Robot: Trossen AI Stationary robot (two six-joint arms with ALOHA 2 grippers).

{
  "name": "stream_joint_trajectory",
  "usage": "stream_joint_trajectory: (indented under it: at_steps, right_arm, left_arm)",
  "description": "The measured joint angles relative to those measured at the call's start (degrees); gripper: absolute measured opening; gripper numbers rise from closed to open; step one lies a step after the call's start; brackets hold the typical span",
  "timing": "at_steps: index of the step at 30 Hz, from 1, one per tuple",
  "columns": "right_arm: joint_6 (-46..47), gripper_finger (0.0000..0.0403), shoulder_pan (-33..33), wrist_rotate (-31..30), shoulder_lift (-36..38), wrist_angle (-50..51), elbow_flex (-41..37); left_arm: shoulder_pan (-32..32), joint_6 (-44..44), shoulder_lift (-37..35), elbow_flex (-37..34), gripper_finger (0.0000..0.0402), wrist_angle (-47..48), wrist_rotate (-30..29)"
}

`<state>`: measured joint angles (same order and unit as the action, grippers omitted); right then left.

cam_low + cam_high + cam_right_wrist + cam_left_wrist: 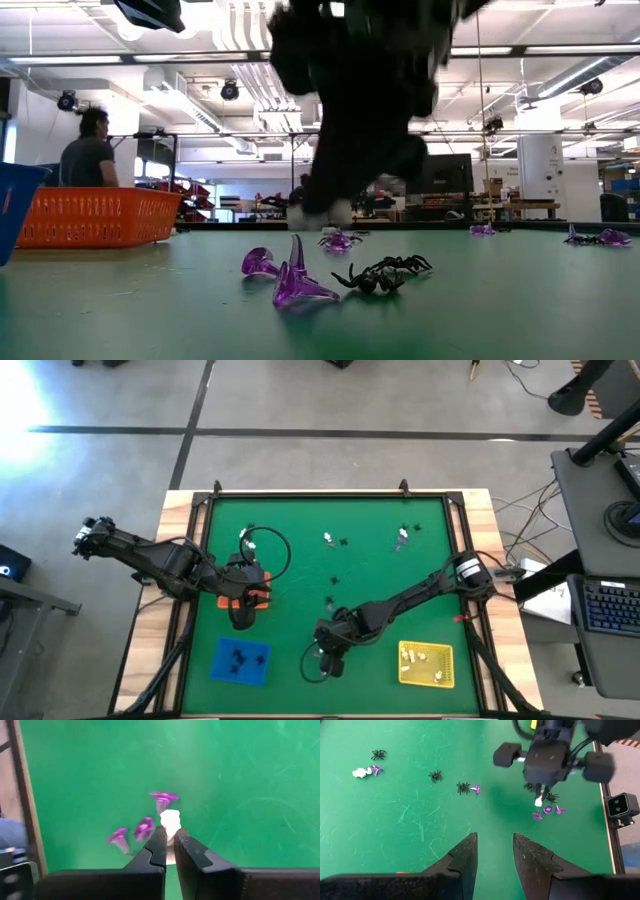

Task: Sort Halloween decoration
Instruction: Put the white skeleton toy into the yellow bin

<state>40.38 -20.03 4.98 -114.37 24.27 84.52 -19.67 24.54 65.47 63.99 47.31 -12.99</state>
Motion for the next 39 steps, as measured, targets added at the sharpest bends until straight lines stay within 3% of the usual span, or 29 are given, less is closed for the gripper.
stream_joint_trajectory:
  at_steps: [14,33,39]
  right_arm:
    - [12.97,0.0009,-5.13,-7.05,1.84,32.32,12.83]
    - [46.32,0.0009,-18.89,-7.6,4.59,52.63,12.71]
    - [55.75,0.0009,-22.88,-7.97,6.79,54.23,11.35]
  left_arm:
    - [-0.01,-0.01,0.02,0.0,0.0107,0.31,0.02]
    - [-0.01,-1.34,0.02,0.0,0.0107,0.57,0.04]
    - [-0.01,-1.34,0.02,0.0,0.0107,0.76,0.07]
